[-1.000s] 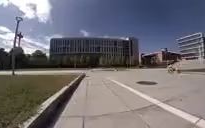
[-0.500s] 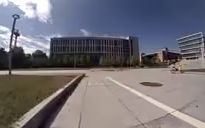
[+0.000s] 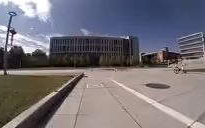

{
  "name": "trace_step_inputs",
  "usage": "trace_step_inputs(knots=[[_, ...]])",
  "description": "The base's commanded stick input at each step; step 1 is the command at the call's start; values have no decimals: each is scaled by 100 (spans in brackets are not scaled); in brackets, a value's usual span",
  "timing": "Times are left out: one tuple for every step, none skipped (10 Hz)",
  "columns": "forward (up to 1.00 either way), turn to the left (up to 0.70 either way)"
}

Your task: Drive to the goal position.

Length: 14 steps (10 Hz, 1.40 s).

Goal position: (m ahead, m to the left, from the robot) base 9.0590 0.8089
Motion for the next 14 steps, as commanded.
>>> trace_step_inputs(knots=[[70, -1], [70, -1], [70, -1], [70, -1], [70, -1], [70, -1], [70, -1], [70, -1], [70, -1], [70, -1], [70, -1], [70, -1], [70, -1], [70, -1]])
